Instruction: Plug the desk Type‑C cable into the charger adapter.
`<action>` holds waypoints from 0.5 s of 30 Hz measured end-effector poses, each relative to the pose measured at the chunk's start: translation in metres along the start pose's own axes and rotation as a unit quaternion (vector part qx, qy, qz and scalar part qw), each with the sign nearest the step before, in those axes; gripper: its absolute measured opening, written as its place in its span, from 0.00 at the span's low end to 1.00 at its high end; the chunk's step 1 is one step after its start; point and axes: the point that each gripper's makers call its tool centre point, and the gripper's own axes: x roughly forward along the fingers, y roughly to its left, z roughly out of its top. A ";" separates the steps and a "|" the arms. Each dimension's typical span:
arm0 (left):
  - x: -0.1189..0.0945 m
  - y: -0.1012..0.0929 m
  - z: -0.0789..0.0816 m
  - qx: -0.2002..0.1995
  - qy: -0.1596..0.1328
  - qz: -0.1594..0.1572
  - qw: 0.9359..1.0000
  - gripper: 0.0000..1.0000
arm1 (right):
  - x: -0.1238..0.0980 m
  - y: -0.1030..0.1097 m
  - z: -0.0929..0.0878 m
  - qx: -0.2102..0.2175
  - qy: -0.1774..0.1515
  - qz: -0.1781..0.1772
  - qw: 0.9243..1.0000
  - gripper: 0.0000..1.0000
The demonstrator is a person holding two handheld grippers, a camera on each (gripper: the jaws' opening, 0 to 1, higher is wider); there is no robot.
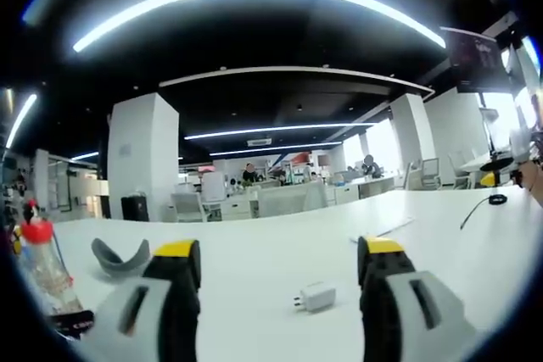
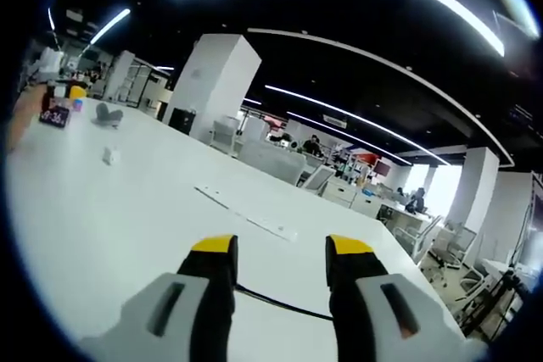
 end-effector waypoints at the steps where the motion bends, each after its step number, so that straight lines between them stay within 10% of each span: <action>1: 0.000 0.001 0.001 0.001 -0.001 0.002 1.000 0.76 | 0.000 0.000 0.000 0.000 0.000 -0.001 1.000 0.42; 15: -0.007 0.015 0.012 0.023 -0.019 0.029 0.999 0.78 | 0.001 0.001 -0.001 -0.008 0.002 0.001 1.000 0.42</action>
